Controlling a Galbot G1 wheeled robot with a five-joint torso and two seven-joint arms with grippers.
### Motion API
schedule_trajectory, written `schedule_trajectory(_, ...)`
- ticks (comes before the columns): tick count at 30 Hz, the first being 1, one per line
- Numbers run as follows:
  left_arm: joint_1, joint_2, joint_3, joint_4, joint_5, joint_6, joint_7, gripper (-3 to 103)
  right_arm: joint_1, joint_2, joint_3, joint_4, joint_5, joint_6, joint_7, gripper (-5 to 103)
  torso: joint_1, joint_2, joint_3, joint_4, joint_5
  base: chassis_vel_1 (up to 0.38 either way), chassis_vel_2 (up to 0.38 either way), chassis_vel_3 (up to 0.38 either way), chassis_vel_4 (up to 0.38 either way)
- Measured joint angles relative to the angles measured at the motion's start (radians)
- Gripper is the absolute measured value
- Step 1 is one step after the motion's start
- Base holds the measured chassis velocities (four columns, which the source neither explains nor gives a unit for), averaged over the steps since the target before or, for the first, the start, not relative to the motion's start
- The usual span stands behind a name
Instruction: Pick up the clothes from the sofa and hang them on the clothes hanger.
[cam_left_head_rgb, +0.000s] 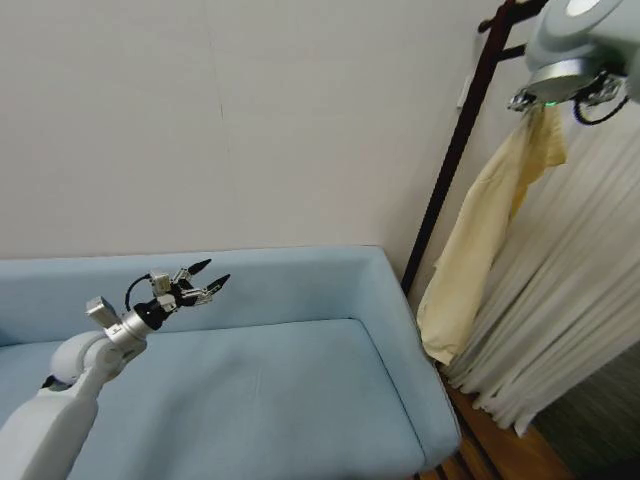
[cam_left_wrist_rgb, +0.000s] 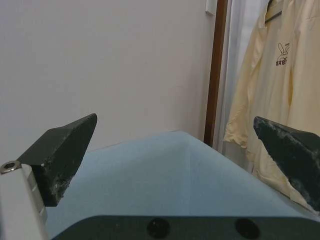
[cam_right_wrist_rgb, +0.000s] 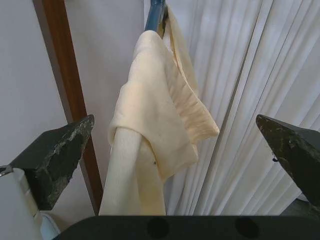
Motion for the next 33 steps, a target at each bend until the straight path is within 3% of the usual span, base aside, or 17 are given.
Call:
schedule_trajectory(13, 0.009, -0.001, -0.022, -0.006, 0.004, 0.000, -0.003, 100, 0.053, -0.029, 0.008, 0.137, 0.021, 0.023, 0.001, 100, 0.000, 0.000, 0.000, 0.0000, 0.0000, 0.000, 0.000, 0.000, 0.000)
schedule_trajectory(24, 0.027, 0.010, -0.052, -0.011, 0.000, 0.000, -0.022, 100, -0.085, -0.187, 0.184, 0.395, -0.175, 0.072, -0.065, 100, 0.000, 0.000, 0.000, -0.0002, 0.0002, 0.000, 0.000, 0.000, 0.000)
schedule_trajectory(27, 0.028, 0.012, -0.052, -0.021, 0.000, -0.001, -0.046, 100, -0.196, -0.261, 0.276, 0.479, -0.300, 0.116, -0.140, 100, 0.000, 0.000, 0.000, -0.0001, -0.0001, 0.000, 0.000, 0.000, 0.000)
schedule_trajectory(28, 0.028, 0.012, -0.052, -0.021, 0.000, -0.001, -0.046, 100, -0.196, -0.261, 0.276, 0.479, -0.300, 0.116, -0.140, 100, 0.000, 0.000, 0.000, -0.0001, -0.0001, 0.000, 0.000, 0.000, 0.000)
schedule_trajectory(30, 0.028, 0.012, -0.053, -0.034, -0.002, -0.001, -0.064, 100, -0.284, -0.310, 0.335, 0.521, -0.372, 0.142, -0.209, 100, 0.000, 0.000, 0.000, 0.0000, 0.0006, 0.000, 0.000, 0.000, 0.000)
schedule_trajectory(32, 0.035, 0.012, -0.056, -0.063, -0.014, -0.001, -0.116, 100, -0.378, -0.383, 0.381, 0.566, -0.466, 0.186, -0.332, 100, 0.000, 0.000, 0.000, 0.0001, 0.0003, 0.000, 0.000, 0.000, 0.000)
schedule_trajectory(33, 0.035, 0.012, -0.056, -0.063, -0.014, -0.001, -0.116, 100, -0.378, -0.383, 0.381, 0.566, -0.466, 0.186, -0.332, 100, 0.000, 0.000, 0.000, 0.0001, 0.0003, 0.000, 0.000, 0.000, 0.000)
